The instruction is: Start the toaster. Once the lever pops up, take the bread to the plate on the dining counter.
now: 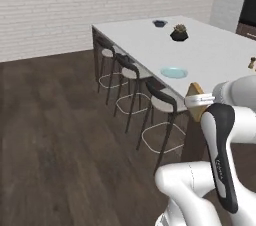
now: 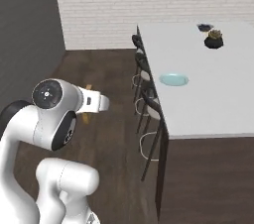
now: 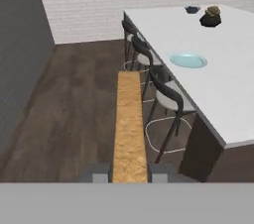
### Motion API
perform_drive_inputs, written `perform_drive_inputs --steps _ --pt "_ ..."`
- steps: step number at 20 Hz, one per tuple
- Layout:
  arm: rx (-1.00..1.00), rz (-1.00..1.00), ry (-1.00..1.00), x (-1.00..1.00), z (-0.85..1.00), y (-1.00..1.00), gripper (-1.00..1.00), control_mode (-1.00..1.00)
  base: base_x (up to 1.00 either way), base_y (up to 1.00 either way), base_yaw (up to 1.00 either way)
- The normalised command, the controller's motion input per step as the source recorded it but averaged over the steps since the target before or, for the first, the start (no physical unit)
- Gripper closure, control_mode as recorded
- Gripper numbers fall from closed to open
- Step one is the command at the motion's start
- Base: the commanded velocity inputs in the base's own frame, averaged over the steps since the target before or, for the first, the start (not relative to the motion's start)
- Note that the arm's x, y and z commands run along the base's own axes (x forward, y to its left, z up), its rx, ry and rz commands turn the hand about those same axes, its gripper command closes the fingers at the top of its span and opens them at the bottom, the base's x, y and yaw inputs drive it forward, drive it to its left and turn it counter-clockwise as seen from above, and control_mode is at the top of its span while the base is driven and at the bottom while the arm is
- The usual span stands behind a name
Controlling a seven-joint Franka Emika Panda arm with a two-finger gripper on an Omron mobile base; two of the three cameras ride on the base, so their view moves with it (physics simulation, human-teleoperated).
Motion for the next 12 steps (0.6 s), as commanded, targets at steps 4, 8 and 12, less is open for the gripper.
perform_drive_inputs --steps 4,8,12 --pt "0.0 0.0 0.0 0.0 0.0 0.0 1.0 1.0 1.0 1.0 -0.41" --pt "0.0 0.0 0.0 0.0 0.0 0.0 1.0 1.0 1.0 0.96 -0.6" --pt "0.0 0.0 0.0 0.0 0.0 0.0 1.0 1.0 1.0 0.86 -0.69"
